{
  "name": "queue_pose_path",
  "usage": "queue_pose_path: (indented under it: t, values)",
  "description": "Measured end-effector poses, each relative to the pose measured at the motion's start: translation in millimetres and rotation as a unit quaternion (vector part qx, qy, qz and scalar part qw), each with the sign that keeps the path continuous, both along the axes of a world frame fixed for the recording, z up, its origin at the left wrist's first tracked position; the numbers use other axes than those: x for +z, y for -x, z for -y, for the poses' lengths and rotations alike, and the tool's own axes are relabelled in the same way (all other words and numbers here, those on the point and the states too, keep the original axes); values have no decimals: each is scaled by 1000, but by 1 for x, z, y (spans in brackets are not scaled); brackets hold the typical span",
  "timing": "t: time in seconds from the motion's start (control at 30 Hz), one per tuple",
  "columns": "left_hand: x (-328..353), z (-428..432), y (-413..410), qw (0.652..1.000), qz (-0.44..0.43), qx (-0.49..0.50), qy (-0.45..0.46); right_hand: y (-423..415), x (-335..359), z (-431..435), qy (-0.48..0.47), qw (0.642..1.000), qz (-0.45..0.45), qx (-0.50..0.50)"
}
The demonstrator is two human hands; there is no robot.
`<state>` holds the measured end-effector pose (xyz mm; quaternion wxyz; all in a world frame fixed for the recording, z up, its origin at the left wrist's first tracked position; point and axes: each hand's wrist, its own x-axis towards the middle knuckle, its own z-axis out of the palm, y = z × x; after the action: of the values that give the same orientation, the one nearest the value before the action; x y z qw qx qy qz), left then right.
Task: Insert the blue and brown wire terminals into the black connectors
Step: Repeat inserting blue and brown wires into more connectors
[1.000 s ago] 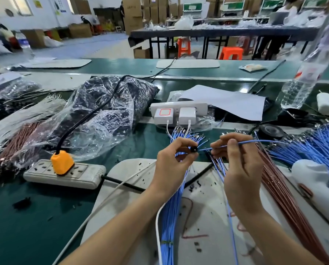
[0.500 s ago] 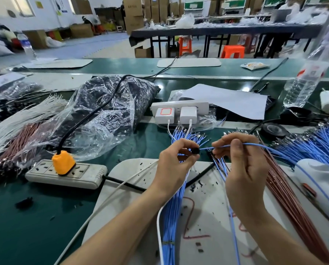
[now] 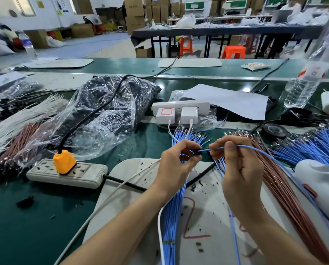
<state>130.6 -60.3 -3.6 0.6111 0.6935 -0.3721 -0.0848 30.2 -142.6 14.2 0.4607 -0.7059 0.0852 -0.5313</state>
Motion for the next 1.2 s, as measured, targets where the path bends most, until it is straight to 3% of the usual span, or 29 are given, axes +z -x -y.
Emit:
queue_pose_path:
  t: [1.2]
  values:
    - [3,-1,2,999,25,12,-33,3,-4,-1,91,996,5,-17]
